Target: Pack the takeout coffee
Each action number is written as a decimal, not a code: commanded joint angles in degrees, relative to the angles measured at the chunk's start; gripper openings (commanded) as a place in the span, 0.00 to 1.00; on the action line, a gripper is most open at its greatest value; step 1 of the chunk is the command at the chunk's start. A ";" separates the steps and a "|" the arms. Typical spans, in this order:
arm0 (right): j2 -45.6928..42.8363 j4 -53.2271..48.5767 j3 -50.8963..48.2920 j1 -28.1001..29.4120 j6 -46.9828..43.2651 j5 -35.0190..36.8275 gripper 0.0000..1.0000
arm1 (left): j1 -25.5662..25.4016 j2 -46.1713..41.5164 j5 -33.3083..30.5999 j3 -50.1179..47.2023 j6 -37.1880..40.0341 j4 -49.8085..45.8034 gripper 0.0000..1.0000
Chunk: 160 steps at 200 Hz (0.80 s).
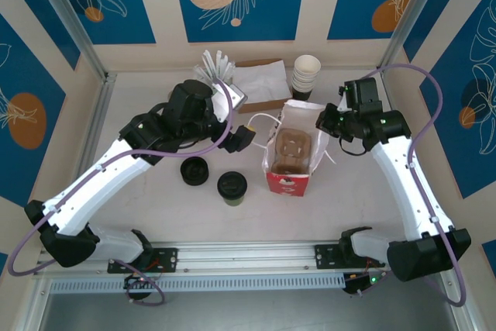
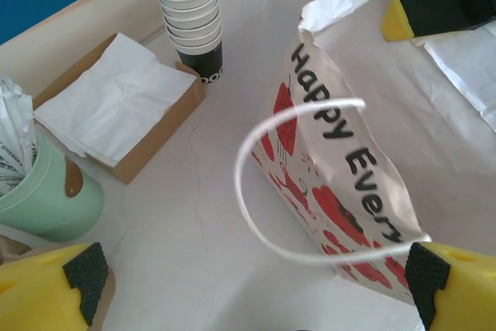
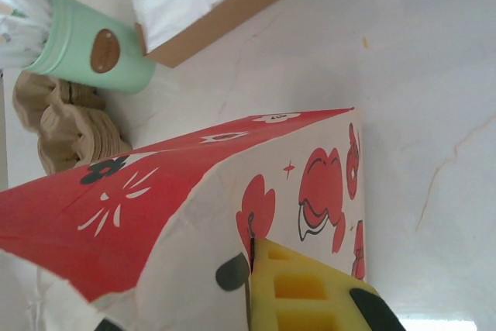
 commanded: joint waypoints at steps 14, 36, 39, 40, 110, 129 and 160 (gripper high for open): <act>3.90 0.78 -1.81 -3.91 6.84 -8.24 0.03 | 0.57 -0.37 -1.49 -2.97 -4.08 2.34 0.99; 6.07 1.16 -1.82 -5.20 6.52 -11.00 0.07 | 0.59 -0.88 -1.82 -5.30 -6.37 2.61 0.99; 6.13 1.13 -1.76 -5.37 6.43 -11.28 0.08 | 0.59 -1.02 -1.98 -5.68 -6.58 2.73 0.98; 6.17 1.15 -1.75 -5.39 6.38 -11.33 0.08 | 0.59 -1.08 -2.01 -5.79 -6.70 2.74 0.98; 5.07 -3.86 2.69 -9.59 -5.26 -11.33 0.53 | 0.47 -6.94 -2.36 -14.34 -7.36 4.53 0.97; 3.37 -3.41 4.33 -10.64 -9.41 -11.42 0.56 | 0.48 -7.27 -1.75 -13.75 -6.22 1.65 0.99; 0.89 2.03 6.09 -10.84 -15.65 -14.14 0.57 | 0.28 -7.65 -2.00 -13.68 -7.16 -0.87 0.99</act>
